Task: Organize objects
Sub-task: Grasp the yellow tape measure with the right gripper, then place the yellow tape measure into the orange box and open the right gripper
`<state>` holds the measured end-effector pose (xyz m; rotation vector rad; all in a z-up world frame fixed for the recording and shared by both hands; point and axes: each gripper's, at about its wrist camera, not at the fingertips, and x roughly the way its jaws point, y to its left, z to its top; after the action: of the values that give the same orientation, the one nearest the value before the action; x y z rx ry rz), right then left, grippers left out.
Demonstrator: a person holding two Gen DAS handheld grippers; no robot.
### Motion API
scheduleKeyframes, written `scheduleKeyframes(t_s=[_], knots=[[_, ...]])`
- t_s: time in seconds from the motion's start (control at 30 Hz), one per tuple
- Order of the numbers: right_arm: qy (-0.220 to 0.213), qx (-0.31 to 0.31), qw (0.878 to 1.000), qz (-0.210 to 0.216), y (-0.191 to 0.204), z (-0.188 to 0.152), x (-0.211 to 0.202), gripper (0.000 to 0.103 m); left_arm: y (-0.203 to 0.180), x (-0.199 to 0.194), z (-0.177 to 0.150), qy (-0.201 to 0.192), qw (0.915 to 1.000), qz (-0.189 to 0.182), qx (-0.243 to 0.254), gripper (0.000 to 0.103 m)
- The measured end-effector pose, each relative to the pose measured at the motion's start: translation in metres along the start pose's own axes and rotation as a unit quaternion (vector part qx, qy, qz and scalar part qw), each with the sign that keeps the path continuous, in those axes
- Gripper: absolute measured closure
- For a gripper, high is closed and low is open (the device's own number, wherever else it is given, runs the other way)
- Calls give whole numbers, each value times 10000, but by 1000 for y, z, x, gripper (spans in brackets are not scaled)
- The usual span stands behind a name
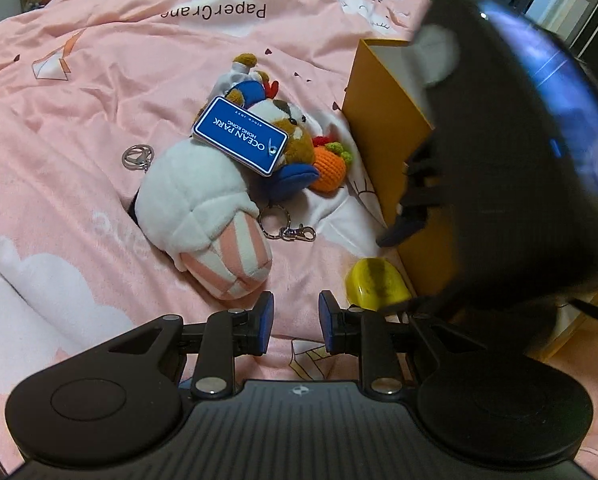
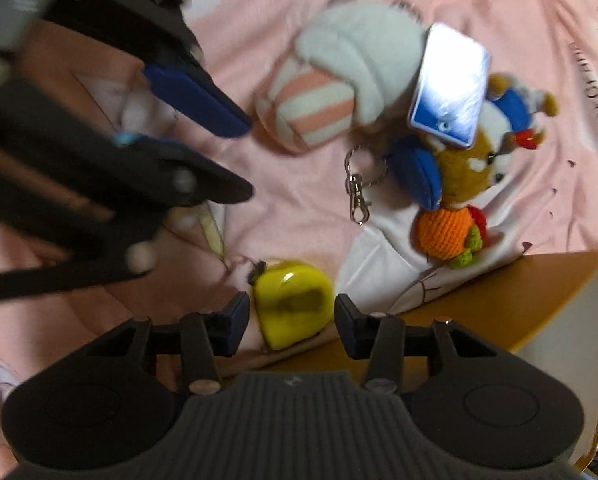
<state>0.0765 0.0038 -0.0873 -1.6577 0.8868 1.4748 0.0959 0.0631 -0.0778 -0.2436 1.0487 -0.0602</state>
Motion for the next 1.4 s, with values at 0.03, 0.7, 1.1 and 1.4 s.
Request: scheduleKeyframes(t_s=[0.03, 0.7, 1.1, 1.4], knots=[[110, -79, 9999, 21, -2, 3, 4, 53, 0, 1, 0, 2, 10000, 0, 12, 77], [202, 31, 9982, 562, -3, 1, 7, 50, -1, -2, 1, -130, 9999, 32, 109, 76], [-1416, 1243, 9820, 93, -27, -52, -105, 51, -14, -46, 17, -1067, 9934, -300, 296, 76], [-1645, 2161, 9617, -362, -55, -135, -140, 51, -46, -46, 34, -1171, 9825, -21, 1450, 76]])
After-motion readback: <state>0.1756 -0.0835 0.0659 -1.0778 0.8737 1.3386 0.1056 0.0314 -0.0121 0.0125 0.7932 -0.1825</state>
